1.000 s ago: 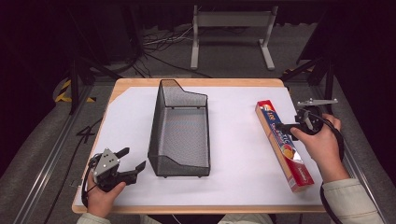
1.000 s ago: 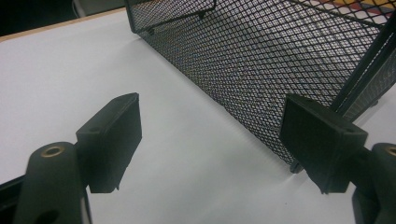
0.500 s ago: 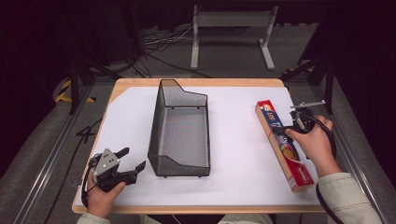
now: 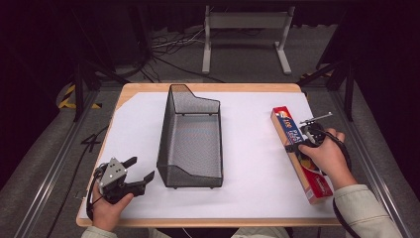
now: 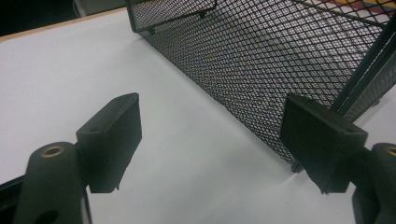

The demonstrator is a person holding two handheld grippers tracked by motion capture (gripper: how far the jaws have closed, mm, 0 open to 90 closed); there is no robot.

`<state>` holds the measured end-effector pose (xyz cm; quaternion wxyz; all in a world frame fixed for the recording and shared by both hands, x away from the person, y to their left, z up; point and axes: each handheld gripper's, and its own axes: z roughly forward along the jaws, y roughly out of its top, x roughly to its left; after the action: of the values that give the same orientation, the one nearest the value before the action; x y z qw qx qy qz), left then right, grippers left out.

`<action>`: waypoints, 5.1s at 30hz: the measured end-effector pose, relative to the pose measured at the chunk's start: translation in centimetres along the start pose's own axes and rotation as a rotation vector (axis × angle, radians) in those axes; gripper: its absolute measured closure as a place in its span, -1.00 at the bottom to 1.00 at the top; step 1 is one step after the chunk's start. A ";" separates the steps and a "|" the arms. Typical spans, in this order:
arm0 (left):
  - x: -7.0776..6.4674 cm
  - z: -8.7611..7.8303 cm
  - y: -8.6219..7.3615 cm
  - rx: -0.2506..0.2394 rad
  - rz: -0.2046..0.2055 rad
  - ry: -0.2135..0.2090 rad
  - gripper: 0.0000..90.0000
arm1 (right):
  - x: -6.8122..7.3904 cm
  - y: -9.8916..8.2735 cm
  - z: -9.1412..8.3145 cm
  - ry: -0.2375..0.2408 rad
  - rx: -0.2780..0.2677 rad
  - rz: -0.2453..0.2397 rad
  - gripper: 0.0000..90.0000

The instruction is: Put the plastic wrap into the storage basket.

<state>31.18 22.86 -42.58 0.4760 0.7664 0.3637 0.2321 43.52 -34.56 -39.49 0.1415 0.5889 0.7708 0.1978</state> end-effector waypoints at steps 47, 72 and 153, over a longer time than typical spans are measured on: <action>0.0 -0.1 -0.1 -0.008 -0.005 0.008 -0.53 | 2.8 0.2 -2.7 -0.007 0.061 0.091 -0.13; 0.0 -0.1 0.0 -0.007 -0.001 0.008 -0.53 | 5.4 2.3 -8.1 0.030 0.007 0.069 -0.13; 0.3 -0.8 -0.3 -0.027 -0.011 0.010 -0.53 | 27.9 10.5 -2.3 0.145 0.024 -0.176 -0.13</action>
<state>30.69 23.61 -42.50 0.4855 0.7568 0.3672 0.2383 43.96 -5.63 -32.13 0.0952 0.5046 0.8301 0.2174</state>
